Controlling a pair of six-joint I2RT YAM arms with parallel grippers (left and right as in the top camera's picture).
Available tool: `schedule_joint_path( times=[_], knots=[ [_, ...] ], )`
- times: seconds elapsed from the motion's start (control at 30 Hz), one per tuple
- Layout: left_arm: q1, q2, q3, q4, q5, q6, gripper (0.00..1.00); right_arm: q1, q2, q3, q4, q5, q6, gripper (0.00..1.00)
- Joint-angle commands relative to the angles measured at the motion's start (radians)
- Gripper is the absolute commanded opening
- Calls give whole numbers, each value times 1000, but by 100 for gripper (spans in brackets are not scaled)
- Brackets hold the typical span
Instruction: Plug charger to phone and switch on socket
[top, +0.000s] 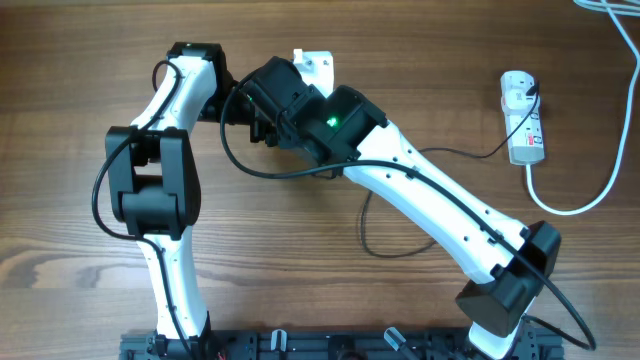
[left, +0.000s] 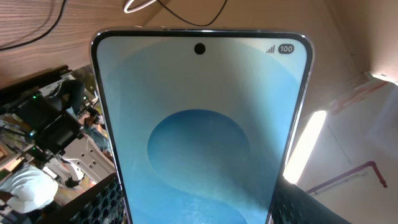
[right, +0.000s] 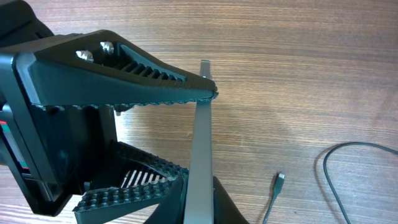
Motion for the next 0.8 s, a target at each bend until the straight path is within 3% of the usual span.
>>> schedule_joint_path(
  times=[0.0,0.2,0.23,0.3,0.33,0.4,0.7,0.77],
  knots=[
    [5,-45,1,-3,39,18,67,2,10,18,0,-18,8,8],
    [5,-45,1,-3,39,18,70,2,10,18,0,-18,8,5],
    [5,-45,1,-3,39,18,72,2,10,18,0,-18,14,5],
    [5,-45,1,-1,39,18,95,2,8,18,0,-18,69,5],
    [5,-45,1,-1,39,18,100,2,4,18,5,-13,86,5],
    [5,-45,1,-1,40,18,100,-5,-6,18,14,-6,164,4],
    [4,-45,1,-1,39,18,98,-50,-95,18,8,77,737,5],
    [3,-45,1,-3,41,18,95,-50,-94,18,-13,22,965,4]
  ],
)
